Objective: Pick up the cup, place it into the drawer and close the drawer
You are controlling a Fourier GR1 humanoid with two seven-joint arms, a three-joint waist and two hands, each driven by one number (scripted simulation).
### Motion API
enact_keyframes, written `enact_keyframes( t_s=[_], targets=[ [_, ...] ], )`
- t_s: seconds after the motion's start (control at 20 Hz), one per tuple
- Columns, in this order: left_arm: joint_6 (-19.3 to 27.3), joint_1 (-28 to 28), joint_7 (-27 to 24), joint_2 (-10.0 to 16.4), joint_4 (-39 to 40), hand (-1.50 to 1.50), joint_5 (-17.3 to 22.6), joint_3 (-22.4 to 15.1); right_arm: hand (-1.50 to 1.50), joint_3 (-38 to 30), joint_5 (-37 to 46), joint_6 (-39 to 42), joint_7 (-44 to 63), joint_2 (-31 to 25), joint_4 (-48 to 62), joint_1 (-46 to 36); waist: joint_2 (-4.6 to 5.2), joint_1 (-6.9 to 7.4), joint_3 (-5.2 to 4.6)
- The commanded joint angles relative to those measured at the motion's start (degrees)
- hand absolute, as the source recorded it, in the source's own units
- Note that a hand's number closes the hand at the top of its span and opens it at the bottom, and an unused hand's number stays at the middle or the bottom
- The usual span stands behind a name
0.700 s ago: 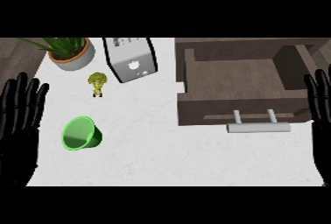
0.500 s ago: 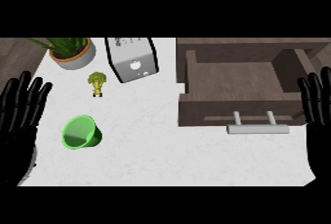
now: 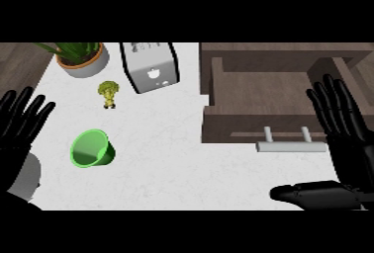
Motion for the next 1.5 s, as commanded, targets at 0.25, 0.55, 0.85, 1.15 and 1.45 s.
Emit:
enact_keyframes(
  t_s=[0.25, 0.55, 0.85, 1.15, 1.45],
  targets=[
    [-7.65, -5.32, -5.74, 3.12, 20.14, -1.5, -3.91, 4.42, -1.5, -1.07, -1.28, 2.64, 0.19, -0.26, 2.6, -1.25, -0.15, -0.34, -0.02],
    [-9.18, -10.9, -14.52, 2.6, 36.75, -1.5, -13.44, 3.12, -1.5, -2.95, -1.49, 3.17, -1.39, -1.0, 5.09, -4.74, -0.04, -0.75, -0.04],
    [-10.07, -10.38, -26.46, 4.82, 47.64, -1.5, -19.98, 5.6, -1.5, -6.35, -2.94, 4.8, -2.4, -2.81, 9.38, -8.5, -0.07, -0.45, -0.04],
    [-11.48, -12.66, -37.86, 5.78, 62.81, -1.5, -26.51, 4.06, -1.5, -6.59, -2.74, 4.55, -0.23, -3.11, 11.73, -12.57, -0.01, -0.43, -0.06],
    [-6.7, -20.75, -50.24, 6.16, 81.08, -1.5, -33.1, 3.01, -1.5, -4.73, -0.24, 3.63, -2.24, -1.23, 8.4, -8.57, 0.16, -1.15, -0.14]
  ],
)
